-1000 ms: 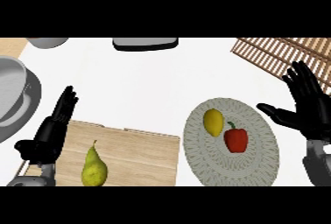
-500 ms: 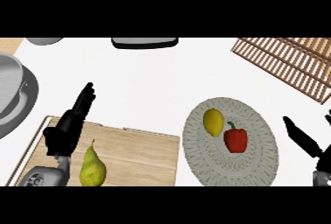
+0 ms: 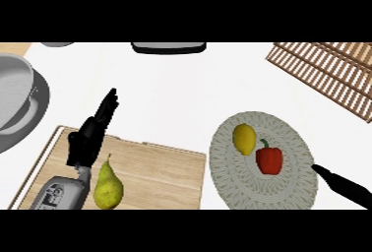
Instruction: Pick the bell pepper from the placemat and place it in the tiered shelf
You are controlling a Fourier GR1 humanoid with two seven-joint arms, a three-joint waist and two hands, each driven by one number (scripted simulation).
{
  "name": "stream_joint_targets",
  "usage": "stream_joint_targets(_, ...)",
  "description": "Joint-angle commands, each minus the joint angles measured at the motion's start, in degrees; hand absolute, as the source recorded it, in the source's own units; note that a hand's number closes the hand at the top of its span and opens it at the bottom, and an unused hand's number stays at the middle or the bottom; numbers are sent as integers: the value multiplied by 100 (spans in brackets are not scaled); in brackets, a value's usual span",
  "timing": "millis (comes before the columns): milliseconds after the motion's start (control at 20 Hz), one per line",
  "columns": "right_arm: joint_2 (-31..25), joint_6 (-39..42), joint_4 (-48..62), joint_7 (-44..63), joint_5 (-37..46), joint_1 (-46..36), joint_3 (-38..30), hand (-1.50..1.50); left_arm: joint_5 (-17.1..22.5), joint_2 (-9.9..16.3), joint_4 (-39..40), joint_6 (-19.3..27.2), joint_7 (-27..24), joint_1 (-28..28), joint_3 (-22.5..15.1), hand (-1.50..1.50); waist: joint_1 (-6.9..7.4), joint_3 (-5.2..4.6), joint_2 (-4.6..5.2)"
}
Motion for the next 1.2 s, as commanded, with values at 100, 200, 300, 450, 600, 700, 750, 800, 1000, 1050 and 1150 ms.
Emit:
stream_joint_targets(100,-1137,39,-1321,2239,887,40,492,-150,-125,-63,66,17,-21,-71,-14,0,77,-9,3)
stream_joint_targets(200,-1365,111,-1513,3011,1197,-145,663,-150,-222,-291,95,136,113,-198,-160,0,79,-8,9)
stream_joint_targets(300,-1977,635,-1914,3624,1154,-42,604,-150,-104,-118,138,17,54,-111,12,0,70,-18,1)
stream_joint_targets(450,-2396,1105,-2244,4580,1407,-192,967,-150,-39,-59,172,-108,-42,-170,79,0,106,-22,9)
stream_joint_targets(600,-2788,1642,-2346,5395,1657,-483,1317,-150,-202,-260,152,57,60,-209,-98,0,154,-17,21)
stream_joint_targets(700,-2885,1883,-2545,6132,1845,-694,1575,-150,-135,-237,223,-47,-134,6,-75,0,189,-18,26)
stream_joint_targets(750,-2850,2019,-2490,6576,1873,-1140,1587,-150,-66,9,153,-221,-136,-111,93,0,245,-12,32)
stream_joint_targets(800,-2842,2168,-2674,6876,1991,-1291,1759,-150,-227,-185,109,-21,133,-375,-39,0,202,-8,24)
stream_joint_targets(1000,-2158,2511,-2466,7792,2304,-2266,2244,-150,-205,-280,216,-83,22,-232,-7,0,209,0,26)
stream_joint_targets(1050,-2181,2626,-3009,8177,2354,-2293,2281,-150,-208,-319,393,-38,-20,-441,93,0,144,-3,16)
stream_joint_targets(1150,-1917,2604,-2498,7905,2605,-2310,2300,-150,15,-109,71,-289,161,-111,231,0,151,4,8)
